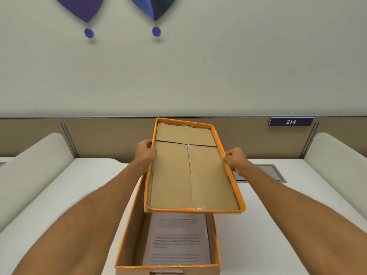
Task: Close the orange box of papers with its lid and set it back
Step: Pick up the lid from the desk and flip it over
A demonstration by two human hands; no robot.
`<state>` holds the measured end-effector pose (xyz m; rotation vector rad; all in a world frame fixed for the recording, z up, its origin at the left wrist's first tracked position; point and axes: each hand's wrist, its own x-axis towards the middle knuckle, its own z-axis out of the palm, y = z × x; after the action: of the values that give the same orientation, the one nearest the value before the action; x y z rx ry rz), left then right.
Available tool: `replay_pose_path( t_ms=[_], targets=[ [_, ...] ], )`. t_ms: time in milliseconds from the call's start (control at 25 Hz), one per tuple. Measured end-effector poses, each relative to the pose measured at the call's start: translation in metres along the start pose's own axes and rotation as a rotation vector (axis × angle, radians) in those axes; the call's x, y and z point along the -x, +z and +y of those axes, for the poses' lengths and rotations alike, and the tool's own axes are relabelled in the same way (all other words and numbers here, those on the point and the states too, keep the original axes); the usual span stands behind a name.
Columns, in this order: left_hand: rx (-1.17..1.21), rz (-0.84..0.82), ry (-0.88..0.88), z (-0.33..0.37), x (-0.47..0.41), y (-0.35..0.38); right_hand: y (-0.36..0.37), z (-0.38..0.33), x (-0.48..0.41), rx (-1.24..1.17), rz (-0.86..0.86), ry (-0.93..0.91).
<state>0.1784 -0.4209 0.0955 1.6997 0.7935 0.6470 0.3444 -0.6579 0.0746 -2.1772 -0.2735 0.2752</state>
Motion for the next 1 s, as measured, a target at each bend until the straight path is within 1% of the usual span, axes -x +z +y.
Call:
replay_pose_path(
  t_ms=[240, 360, 440, 560, 640, 760, 880, 1000],
  targets=[
    [-0.012, -0.017, -0.028, -0.001, -0.011, -0.08, 0.068, -0.021, 0.043, -0.039, -0.058, 0.04],
    [-0.014, -0.011, -0.025, 0.014, -0.015, -0.102, 0.091, -0.031, 0.061, 0.01, -0.067, 0.04],
    [-0.009, 0.002, -0.013, 0.028, -0.016, -0.108, 0.099, -0.046, 0.07, 0.095, -0.027, -0.005],
    [0.006, 0.038, 0.026, 0.049, -0.014, -0.108, 0.103, -0.09, 0.075, 0.167, 0.032, -0.127],
    [0.015, 0.066, 0.022, 0.06, -0.011, -0.104, 0.103, -0.127, 0.077, 0.091, 0.016, -0.211],
    [0.046, 0.069, -0.005, 0.074, -0.004, -0.092, 0.103, -0.18, 0.083, -0.155, -0.088, -0.285],
    [0.062, 0.051, -0.001, 0.083, 0.004, -0.076, 0.1, -0.212, 0.087, -0.283, -0.222, -0.256],
    [0.157, 0.012, 0.009, 0.093, 0.012, -0.06, 0.093, -0.223, 0.086, -0.388, -0.251, -0.212]
  ],
)
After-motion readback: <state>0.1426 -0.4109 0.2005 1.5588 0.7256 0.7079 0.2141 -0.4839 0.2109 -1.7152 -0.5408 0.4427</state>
